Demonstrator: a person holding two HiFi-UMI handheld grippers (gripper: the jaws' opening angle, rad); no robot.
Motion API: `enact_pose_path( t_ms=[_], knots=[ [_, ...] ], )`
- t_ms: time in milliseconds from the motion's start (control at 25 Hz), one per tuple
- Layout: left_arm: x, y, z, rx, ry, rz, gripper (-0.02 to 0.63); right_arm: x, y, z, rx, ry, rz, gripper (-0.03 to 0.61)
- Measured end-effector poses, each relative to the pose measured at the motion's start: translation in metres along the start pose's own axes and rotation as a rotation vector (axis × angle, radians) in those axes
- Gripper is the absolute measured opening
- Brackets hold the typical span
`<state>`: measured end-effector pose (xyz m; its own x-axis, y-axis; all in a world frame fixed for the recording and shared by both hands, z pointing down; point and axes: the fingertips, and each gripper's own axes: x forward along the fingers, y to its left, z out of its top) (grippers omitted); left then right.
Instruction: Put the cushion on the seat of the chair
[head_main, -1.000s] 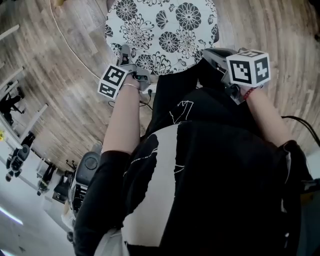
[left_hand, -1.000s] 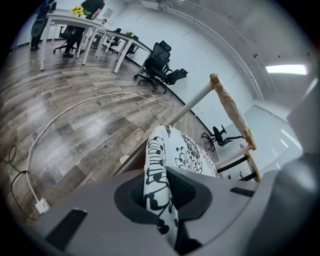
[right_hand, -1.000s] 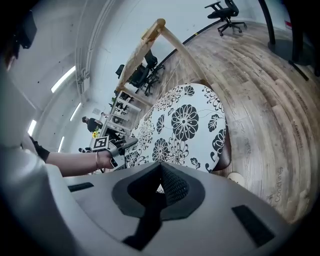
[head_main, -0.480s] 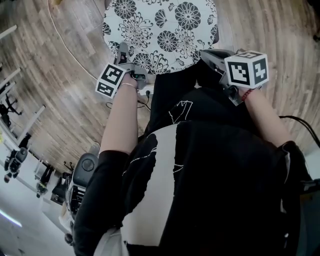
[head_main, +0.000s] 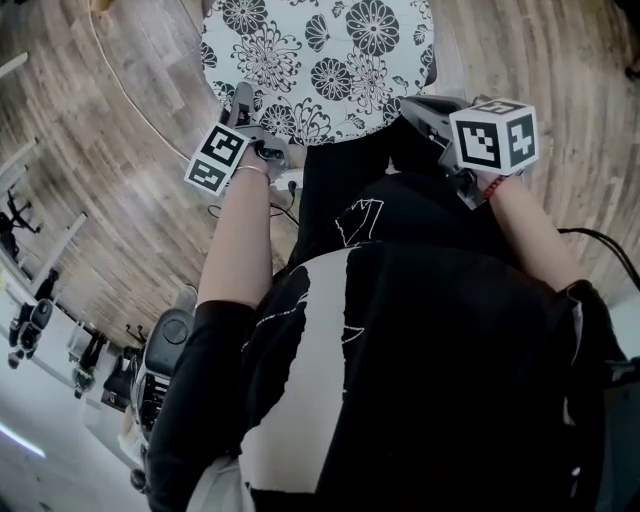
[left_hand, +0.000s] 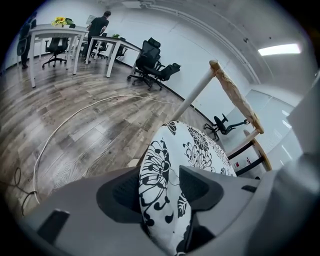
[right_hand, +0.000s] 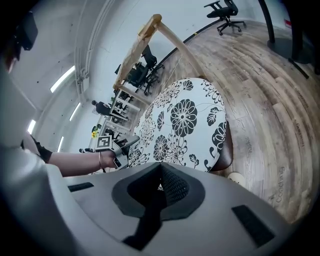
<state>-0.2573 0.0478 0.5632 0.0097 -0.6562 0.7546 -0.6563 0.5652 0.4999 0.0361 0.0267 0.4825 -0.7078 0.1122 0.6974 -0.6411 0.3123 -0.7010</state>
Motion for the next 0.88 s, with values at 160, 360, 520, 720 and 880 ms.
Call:
enact_pose_path(
  t_ms=[160,360,520,720,880],
  knots=[
    [0.000,0.007,-0.002,0.038,0.016,0.022,0.230,0.002,0.000,-0.003,-0.001,0.006,0.000,0.015],
    [0.000,0.017,0.000,0.072,0.028,0.071,0.242,0.007,0.001,-0.006,0.005,0.015,0.012,0.015],
    [-0.002,0.016,0.004,0.083,0.033,0.072,0.245,0.005,0.006,0.000,0.008,0.006,0.011,0.014],
    [-0.009,0.009,0.009,0.216,0.079,0.061,0.267,0.000,0.016,0.007,0.029,-0.002,-0.001,0.015],
    [-0.019,0.012,0.006,0.235,0.114,0.082,0.267,-0.003,0.024,-0.001,0.064,0.033,0.014,0.015]
  ],
)
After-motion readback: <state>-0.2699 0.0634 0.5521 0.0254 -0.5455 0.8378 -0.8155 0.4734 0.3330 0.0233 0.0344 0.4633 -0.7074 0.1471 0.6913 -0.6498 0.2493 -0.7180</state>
